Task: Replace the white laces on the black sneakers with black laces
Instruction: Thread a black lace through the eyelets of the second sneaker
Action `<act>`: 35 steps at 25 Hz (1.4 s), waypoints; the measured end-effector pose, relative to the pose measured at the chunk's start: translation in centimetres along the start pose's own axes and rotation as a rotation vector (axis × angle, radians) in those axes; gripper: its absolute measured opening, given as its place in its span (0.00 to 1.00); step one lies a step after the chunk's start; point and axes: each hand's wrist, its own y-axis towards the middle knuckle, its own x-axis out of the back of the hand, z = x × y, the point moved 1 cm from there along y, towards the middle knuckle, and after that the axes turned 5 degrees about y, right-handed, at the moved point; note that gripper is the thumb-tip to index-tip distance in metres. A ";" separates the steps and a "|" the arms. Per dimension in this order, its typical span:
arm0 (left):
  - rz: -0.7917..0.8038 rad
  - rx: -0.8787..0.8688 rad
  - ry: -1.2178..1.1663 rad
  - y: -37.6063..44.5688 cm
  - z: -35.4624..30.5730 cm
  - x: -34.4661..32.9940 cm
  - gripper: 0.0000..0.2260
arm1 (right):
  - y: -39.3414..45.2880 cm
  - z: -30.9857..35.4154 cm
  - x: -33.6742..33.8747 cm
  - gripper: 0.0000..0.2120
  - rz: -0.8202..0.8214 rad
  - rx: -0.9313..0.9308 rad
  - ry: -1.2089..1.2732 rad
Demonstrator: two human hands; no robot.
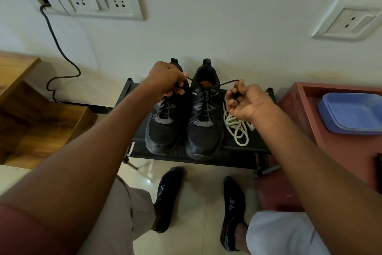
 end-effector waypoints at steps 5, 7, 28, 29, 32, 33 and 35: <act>0.036 -0.068 0.216 -0.5 0.1 -0.4 0.09 | -0.2 1.5 0.5 0.12 0.044 0.008 -0.199; 0.040 -0.149 0.357 -0.7 0.0 -0.6 0.09 | 0.2 1.4 0.5 0.11 -0.009 0.066 -0.393; 0.122 -0.046 0.450 -1.0 0.3 -0.5 0.07 | 0.1 0.3 0.1 0.08 -0.035 0.309 -0.700; 0.118 -0.046 0.442 -1.0 0.4 -0.5 0.07 | 0.1 0.2 0.1 0.07 -0.036 0.299 -0.696; 0.141 -0.017 0.363 -1.2 0.1 -0.2 0.07 | 0.3 0.1 0.4 0.07 -0.037 0.253 -0.683; 0.167 0.024 0.302 -1.3 -0.1 -0.1 0.06 | 0.4 0.1 0.4 0.07 -0.036 0.236 -0.672; 0.212 0.119 0.172 -1.4 -0.4 0.3 0.04 | 0.4 0.3 0.6 0.06 -0.030 0.199 -0.643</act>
